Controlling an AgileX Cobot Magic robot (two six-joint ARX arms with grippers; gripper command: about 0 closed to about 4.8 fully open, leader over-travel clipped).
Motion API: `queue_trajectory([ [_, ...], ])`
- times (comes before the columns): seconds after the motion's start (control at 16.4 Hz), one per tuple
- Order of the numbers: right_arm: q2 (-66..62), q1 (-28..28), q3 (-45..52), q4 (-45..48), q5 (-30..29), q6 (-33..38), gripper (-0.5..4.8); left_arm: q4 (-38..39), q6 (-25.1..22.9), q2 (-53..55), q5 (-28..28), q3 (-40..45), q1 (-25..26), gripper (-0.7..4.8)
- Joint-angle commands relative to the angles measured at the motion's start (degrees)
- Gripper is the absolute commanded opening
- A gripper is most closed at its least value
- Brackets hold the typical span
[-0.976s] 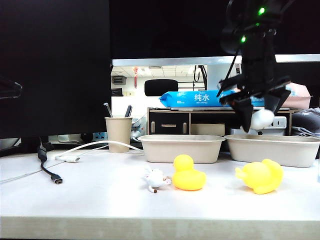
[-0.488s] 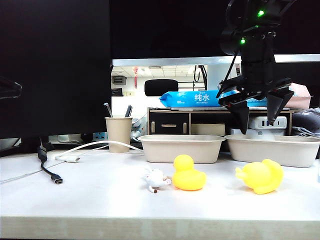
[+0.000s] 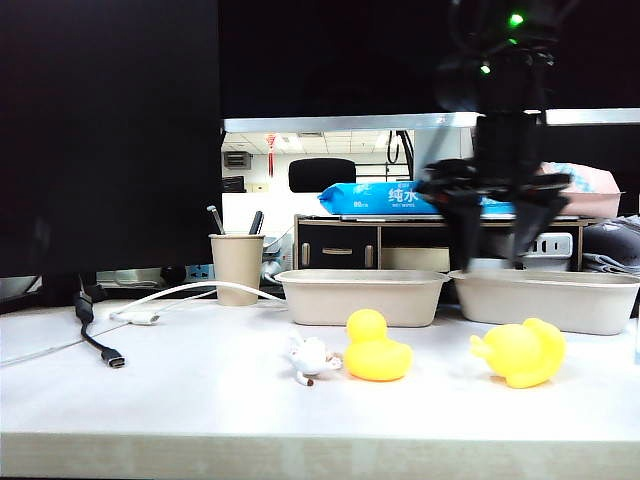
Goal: Put the dolls with similar colors into the same paper box, while dolls with different colors go into separate paper boxes.
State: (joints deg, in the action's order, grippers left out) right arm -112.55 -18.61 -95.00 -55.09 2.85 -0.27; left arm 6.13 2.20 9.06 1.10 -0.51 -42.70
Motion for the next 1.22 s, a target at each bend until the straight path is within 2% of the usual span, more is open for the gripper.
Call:
queue_trajectory([
  [0.06, 0.5, -4.2, -0.3, -4.5, -7.4, 0.3, 3.33, -0.6, -0.2, 6.3, 0.2, 0.0, 0.0, -0.05],
  [0.43, 0.5, -13.9, -0.3, -13.2, -10.5, -0.4, 3.33, -0.6, -0.2, 8.5, 0.2, 0.0, 0.0, -0.05],
  [0.61, 0.5, -17.4, -0.3, -14.3, -10.5, -1.2, 3.33, -0.6, -0.2, 8.6, 0.2, 0.0, 0.0, -0.05],
  [0.85, 0.4, -20.3, -0.2, -16.2, -9.9, -3.0, 3.37, -0.6, -0.2, 9.9, 0.2, 0.0, 0.0, -0.05],
  [1.1, 0.4, -20.4, -0.1, -16.7, -8.9, -3.0, 3.38, -0.7, -0.2, 11.9, 0.2, 0.0, 1.8, -0.05],
  [1.16, 0.3, -20.4, 0.7, -16.3, -9.0, -3.3, 3.56, -0.7, -0.2, 12.6, 0.2, 0.0, 2.6, -0.05],
  [1.22, 0.3, -20.4, 1.6, -15.8, -9.0, -3.4, 4.25, -0.6, -0.2, 12.7, 0.1, 0.0, 3.1, -0.05],
])
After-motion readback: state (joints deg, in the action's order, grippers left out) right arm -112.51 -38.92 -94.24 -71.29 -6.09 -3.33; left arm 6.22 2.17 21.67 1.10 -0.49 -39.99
